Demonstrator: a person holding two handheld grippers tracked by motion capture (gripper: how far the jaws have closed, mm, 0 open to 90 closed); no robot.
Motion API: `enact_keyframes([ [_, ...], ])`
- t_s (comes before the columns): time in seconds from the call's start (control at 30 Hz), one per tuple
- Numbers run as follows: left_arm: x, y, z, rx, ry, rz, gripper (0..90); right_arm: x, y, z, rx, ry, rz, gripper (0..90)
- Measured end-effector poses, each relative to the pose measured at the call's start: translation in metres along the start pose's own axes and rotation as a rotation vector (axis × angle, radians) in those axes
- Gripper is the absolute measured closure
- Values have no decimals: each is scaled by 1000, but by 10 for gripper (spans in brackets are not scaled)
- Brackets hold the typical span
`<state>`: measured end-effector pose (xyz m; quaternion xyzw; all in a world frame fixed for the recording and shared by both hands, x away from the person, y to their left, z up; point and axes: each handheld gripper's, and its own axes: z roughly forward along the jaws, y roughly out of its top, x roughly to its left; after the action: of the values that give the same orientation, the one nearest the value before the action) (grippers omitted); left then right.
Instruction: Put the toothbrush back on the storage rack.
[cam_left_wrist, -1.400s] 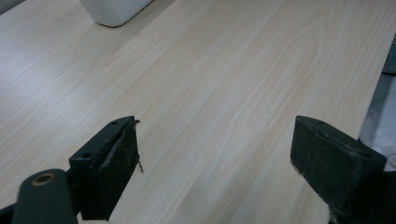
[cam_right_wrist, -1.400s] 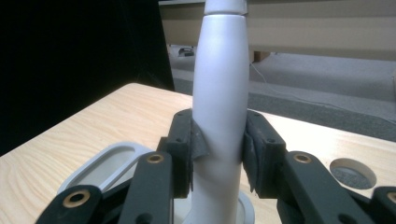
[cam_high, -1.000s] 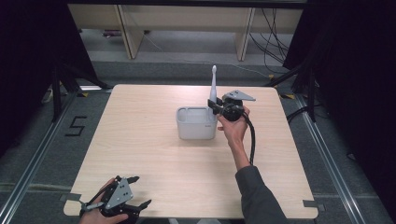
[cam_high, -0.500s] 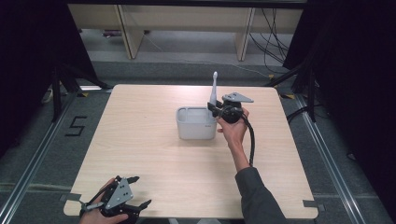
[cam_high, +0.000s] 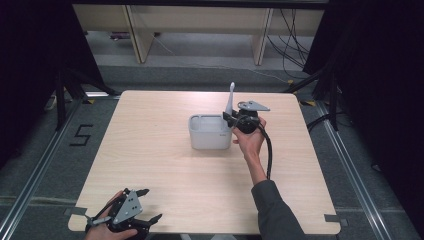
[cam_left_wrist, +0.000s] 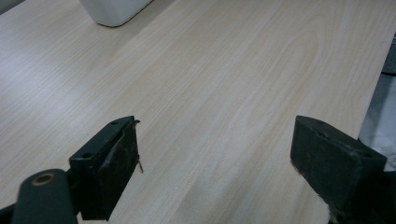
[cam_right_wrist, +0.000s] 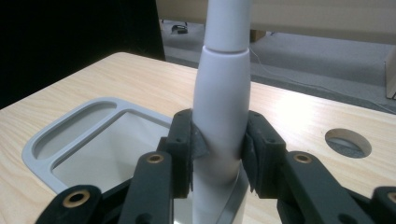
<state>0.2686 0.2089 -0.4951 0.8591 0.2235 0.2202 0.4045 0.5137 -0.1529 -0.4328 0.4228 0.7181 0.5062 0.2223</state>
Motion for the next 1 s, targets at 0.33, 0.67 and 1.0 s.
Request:
enact_keyframes([
  [0.33,-1,0,1,-7,-3,-15,147,-1,-3,0,-14,5,-1,566],
  [0.67,0,0,0,17,-8,1,147,2,-1,-7,-6,5,-23,474],
  [1.0,0,0,1,7,-11,-11,147,2,1,-17,-29,0,-43,446],
])
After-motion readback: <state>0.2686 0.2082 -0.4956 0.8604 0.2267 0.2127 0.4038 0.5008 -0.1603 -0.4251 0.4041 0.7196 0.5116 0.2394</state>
